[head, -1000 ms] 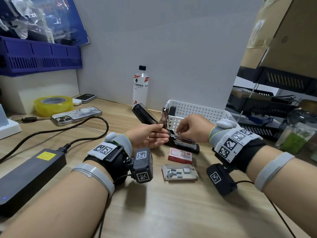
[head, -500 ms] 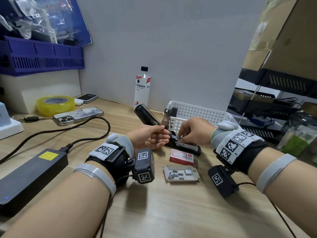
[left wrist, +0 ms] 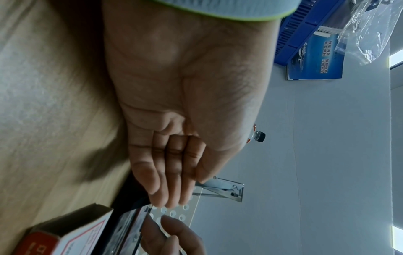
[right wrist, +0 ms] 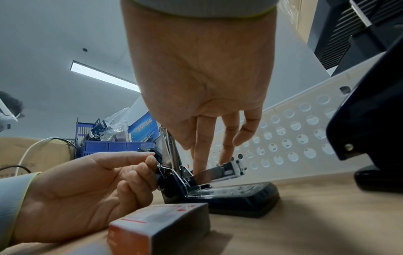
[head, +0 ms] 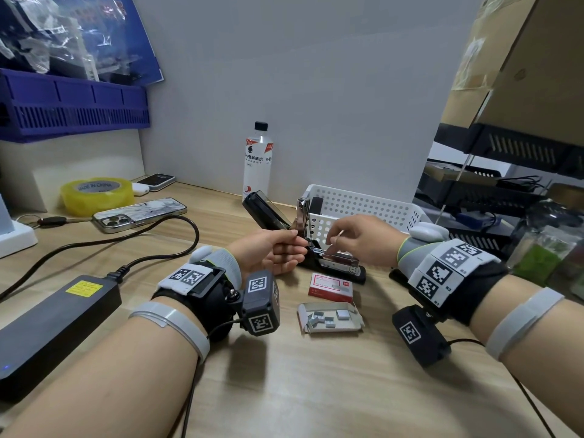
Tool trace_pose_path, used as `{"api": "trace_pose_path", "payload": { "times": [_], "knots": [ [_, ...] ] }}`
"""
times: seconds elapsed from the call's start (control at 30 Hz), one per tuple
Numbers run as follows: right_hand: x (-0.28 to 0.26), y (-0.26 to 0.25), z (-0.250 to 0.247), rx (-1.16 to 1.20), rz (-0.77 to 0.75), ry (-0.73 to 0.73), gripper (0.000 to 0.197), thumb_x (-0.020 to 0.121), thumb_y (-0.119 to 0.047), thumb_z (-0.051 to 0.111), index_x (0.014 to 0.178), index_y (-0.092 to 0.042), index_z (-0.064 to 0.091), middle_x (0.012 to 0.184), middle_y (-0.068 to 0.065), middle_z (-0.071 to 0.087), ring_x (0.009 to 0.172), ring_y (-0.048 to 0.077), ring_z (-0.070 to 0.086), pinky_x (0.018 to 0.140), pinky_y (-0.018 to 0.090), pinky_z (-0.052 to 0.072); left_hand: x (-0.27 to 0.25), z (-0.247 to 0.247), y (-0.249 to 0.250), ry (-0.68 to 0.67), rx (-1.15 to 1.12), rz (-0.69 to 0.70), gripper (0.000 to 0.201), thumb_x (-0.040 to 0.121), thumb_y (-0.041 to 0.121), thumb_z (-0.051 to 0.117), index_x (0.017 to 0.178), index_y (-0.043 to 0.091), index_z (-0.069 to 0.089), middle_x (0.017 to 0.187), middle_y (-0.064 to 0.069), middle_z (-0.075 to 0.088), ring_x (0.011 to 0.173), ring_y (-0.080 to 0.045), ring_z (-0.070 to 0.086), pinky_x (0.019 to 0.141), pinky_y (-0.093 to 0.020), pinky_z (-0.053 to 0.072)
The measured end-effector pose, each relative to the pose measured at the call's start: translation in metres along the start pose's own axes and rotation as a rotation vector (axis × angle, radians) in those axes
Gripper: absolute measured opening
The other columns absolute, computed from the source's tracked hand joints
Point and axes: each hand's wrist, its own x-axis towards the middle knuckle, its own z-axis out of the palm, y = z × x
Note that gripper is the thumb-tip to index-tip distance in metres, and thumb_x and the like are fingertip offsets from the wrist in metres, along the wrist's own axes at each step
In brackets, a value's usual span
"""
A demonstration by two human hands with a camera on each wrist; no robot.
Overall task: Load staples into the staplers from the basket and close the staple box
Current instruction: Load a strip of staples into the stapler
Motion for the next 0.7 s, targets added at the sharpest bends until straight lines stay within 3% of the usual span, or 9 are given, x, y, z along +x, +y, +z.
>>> {"api": "trace_pose_path", "payload": {
  "times": [0.1, 0.27, 0.33, 0.43, 0.53, 0.7],
  "knots": [
    [-0.001, 0.001, 0.0, 0.032, -0.004, 0.018, 0.015, 0.099, -0.027, 0.055, 0.096, -0.027, 0.069, 0.085, -0.02, 0.077, 0.094, 0.007, 0.069, 0.09, 0.028, 0.053, 0.0, 0.0, 0.0, 0.002, 0.0, 0.003, 0.027, 0.097, 0.026, 0.058, 0.087, 0.006, 0.073, 0.075, -0.006, 0.073, 0.067, -0.013, 0.071, 0.062, -0.023, 0.058],
    [-0.003, -0.002, -0.004, -0.052, -0.007, 0.001, 0.019, 0.1, -0.024, 0.051, 0.094, -0.028, 0.068, 0.085, -0.02, 0.077, 0.084, 0.006, 0.066, 0.075, 0.022, 0.048, 0.0, 0.001, -0.001, 0.002, 0.001, 0.015, 0.026, 0.098, 0.025, 0.057, 0.089, 0.006, 0.072, 0.074, -0.006, 0.073, 0.066, -0.013, 0.071, 0.062, -0.023, 0.058],
    [-0.002, -0.004, -0.004, -0.04, -0.01, 0.013, 0.021, 0.101, -0.023, 0.049, 0.092, -0.029, 0.067, 0.083, -0.021, 0.076, 0.081, 0.009, 0.067, 0.075, 0.026, 0.051, -0.001, 0.001, -0.001, 0.004, 0.001, 0.013, 0.026, 0.098, 0.026, 0.057, 0.089, 0.006, 0.071, 0.074, -0.005, 0.073, 0.066, -0.012, 0.071, 0.061, -0.023, 0.058],
    [0.001, -0.009, -0.003, 0.011, -0.04, 0.023, 0.024, 0.102, -0.02, 0.046, 0.098, -0.025, 0.069, 0.086, -0.021, 0.076, 0.093, 0.011, 0.067, 0.085, 0.026, 0.05, -0.002, 0.001, -0.001, 0.005, -0.008, 0.004, 0.027, 0.098, 0.027, 0.057, 0.087, 0.007, 0.072, 0.073, -0.004, 0.072, 0.064, -0.012, 0.07, 0.058, -0.022, 0.057],
    [0.005, -0.015, 0.0, 0.015, -0.062, -0.06, 0.026, 0.105, -0.018, 0.043, 0.107, -0.018, 0.069, 0.101, -0.013, 0.077, 0.099, 0.006, 0.062, 0.079, 0.018, 0.041, -0.003, 0.001, 0.0, -0.005, -0.008, -0.003, 0.03, 0.098, 0.028, 0.056, 0.084, 0.008, 0.073, 0.072, -0.004, 0.072, 0.063, -0.012, 0.068, 0.058, -0.022, 0.056],
    [0.009, -0.016, 0.001, 0.041, -0.045, -0.115, 0.025, 0.106, -0.019, 0.041, 0.108, -0.022, 0.066, 0.108, -0.011, 0.077, 0.111, 0.011, 0.059, 0.093, 0.026, 0.04, -0.005, 0.002, 0.0, -0.005, -0.008, -0.01, 0.033, 0.098, 0.028, 0.056, 0.08, 0.008, 0.075, 0.072, -0.004, 0.071, 0.062, -0.012, 0.068, 0.056, -0.022, 0.055]
  ]
}}
